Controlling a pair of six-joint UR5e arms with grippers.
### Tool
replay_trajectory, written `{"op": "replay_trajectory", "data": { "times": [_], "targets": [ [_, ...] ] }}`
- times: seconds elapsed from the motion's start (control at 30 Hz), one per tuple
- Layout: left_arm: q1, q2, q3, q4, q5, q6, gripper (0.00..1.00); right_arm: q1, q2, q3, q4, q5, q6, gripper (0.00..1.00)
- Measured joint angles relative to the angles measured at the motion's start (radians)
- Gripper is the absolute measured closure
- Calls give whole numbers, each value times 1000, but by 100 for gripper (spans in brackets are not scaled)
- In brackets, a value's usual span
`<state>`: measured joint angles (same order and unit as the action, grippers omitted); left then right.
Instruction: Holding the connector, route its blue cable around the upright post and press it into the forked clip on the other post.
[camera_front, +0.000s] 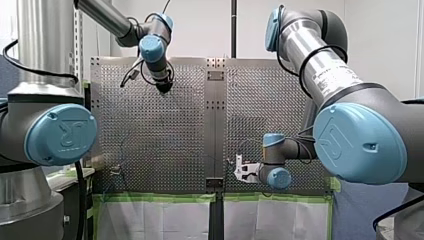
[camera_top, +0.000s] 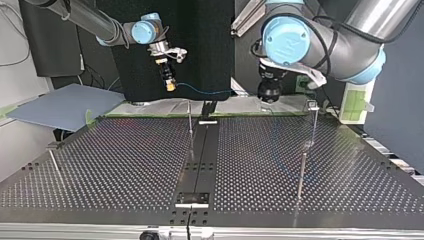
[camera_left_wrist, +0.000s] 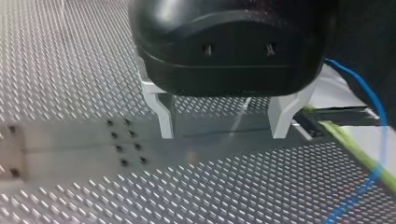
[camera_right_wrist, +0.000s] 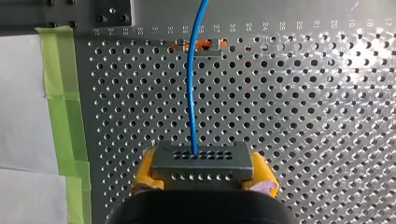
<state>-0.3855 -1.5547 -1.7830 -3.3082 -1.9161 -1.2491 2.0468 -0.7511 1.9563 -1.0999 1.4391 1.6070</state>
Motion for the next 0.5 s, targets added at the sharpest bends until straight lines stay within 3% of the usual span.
{"op": "replay_trajectory", "data": {
  "times": [0.17,0.5],
  "targets": [
    [-23,-1,6,38,-5,38,2,2,0,0,2,0,-1,100],
    [-2,-39,20,118,-34,118,2,-5,0,0,5,10,2,100]
  ]
}}
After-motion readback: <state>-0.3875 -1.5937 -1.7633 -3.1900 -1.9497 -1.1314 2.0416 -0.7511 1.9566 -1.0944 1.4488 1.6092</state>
